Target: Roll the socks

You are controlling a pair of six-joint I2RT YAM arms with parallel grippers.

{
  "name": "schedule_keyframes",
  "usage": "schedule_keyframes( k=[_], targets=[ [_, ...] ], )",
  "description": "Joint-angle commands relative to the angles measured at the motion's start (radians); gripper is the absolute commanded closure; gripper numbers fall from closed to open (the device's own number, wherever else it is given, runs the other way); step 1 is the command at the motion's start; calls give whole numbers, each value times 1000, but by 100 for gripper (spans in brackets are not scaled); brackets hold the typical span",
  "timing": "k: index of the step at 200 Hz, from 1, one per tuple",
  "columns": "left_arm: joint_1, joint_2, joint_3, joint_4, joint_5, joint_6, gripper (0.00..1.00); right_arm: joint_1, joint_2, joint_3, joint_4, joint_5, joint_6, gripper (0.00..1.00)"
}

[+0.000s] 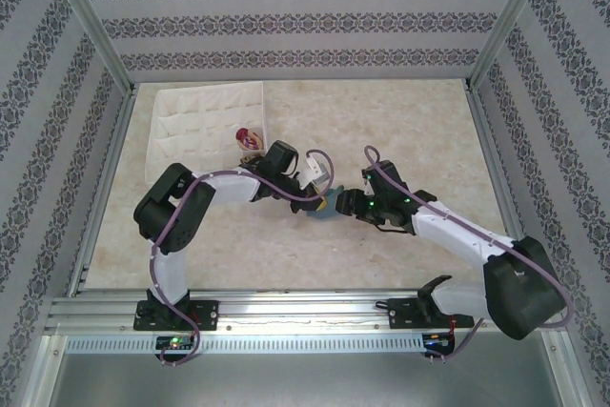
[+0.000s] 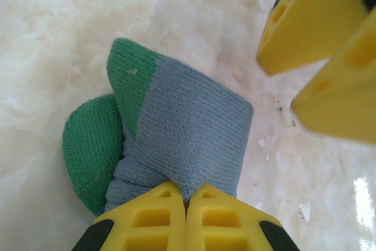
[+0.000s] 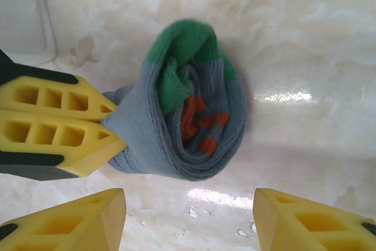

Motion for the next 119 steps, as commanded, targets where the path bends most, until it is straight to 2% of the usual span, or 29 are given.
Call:
schedule_keyframes(
  k=[1, 27, 67, 87, 119],
  targets=[
    [3, 59, 52, -160, 96, -87, 100, 14, 35, 13, 31, 18, 15, 40],
    [4, 103, 94, -244, 101, -82, 94, 13, 98, 45, 28, 21, -9, 40],
    [3, 107, 92, -254, 97, -74, 83, 3, 188, 74, -15, 76, 0, 43],
    [2, 69, 59, -223, 67, -38, 74, -9, 208, 61, -13, 86, 19, 46],
    [-5, -28, -34, -113, 3, 38, 63, -29, 234, 48, -21, 78, 37, 44]
  ],
)
